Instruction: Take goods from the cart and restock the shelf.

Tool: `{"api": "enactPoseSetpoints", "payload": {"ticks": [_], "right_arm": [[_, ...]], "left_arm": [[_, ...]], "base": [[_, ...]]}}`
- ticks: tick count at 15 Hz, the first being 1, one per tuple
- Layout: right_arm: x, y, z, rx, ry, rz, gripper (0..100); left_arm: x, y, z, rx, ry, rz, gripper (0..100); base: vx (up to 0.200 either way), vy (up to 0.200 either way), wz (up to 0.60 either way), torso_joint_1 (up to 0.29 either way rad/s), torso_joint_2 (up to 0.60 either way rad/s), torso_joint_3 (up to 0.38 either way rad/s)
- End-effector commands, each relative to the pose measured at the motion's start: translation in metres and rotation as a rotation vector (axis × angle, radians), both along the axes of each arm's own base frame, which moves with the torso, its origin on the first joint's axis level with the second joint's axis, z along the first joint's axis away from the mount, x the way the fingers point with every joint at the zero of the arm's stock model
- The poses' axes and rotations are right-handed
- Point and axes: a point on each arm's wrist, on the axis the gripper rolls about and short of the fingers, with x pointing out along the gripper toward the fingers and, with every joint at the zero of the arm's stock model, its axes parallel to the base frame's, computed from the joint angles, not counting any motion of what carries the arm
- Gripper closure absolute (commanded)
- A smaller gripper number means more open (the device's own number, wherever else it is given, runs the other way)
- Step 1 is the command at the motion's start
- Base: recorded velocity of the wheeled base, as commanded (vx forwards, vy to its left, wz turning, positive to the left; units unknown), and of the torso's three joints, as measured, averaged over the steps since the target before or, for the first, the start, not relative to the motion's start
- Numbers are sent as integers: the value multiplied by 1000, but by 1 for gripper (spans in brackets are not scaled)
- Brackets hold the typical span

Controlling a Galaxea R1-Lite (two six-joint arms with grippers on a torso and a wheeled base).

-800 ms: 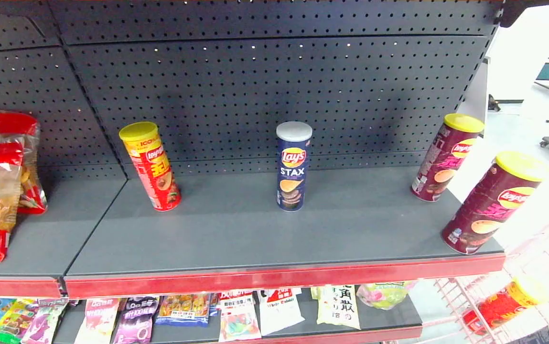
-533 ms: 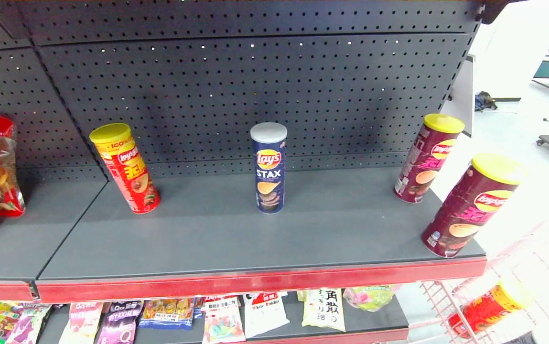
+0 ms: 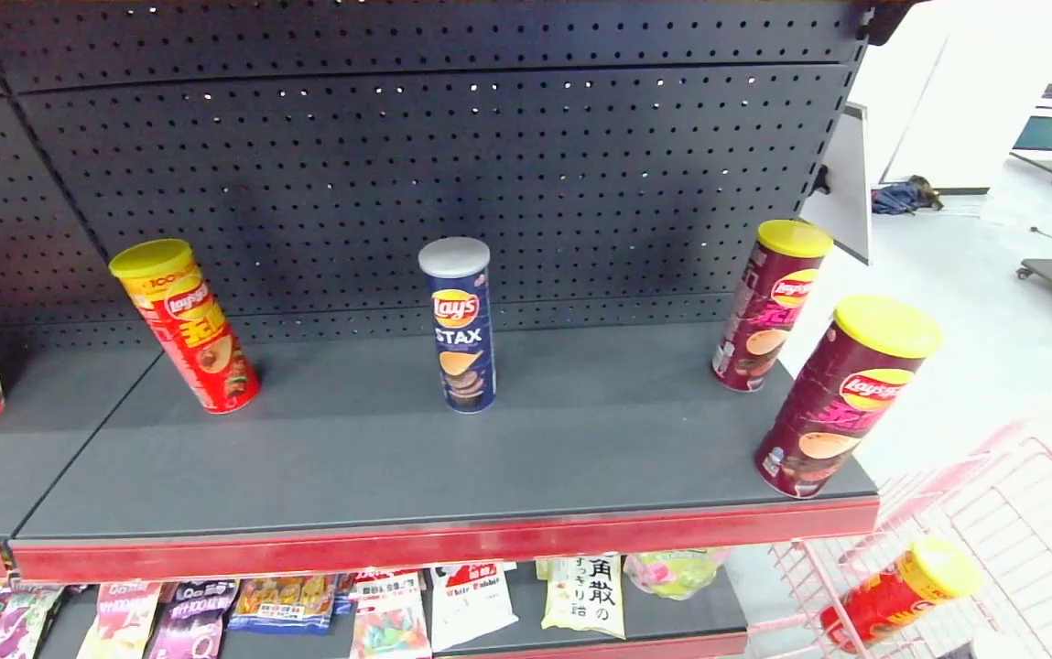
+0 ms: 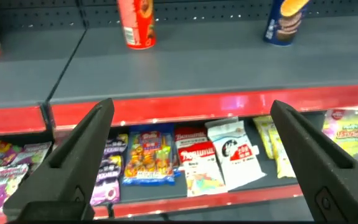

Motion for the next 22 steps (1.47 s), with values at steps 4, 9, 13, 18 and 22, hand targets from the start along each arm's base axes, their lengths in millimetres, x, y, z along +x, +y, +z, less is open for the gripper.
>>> {"api": "enactPoseSetpoints", "payload": {"ticks": [4,9,13,18,22], "right_arm": [[0,0,0,0,1,1,0],[0,0,0,-2,3,1,0],[0,0,0,-2,1,-5,0],[0,0,0,-2,1,-5,0],[0,0,0,-2,1,-5,0]], "left_arm": [[0,0,0,0,0,0,0],[0,0,0,-1,0,0,0],[0,0,0,-3,0,0,0],[0,0,0,-3,0,0,0],[0,0,0,-3,0,0,0]], "base": [[0,0,-600,6,5,4],[0,0,-360,-2,4,3],[0,0,0,0,0,0],[0,0,0,-123,290,162],[0,0,0,-145,333,192]]}}
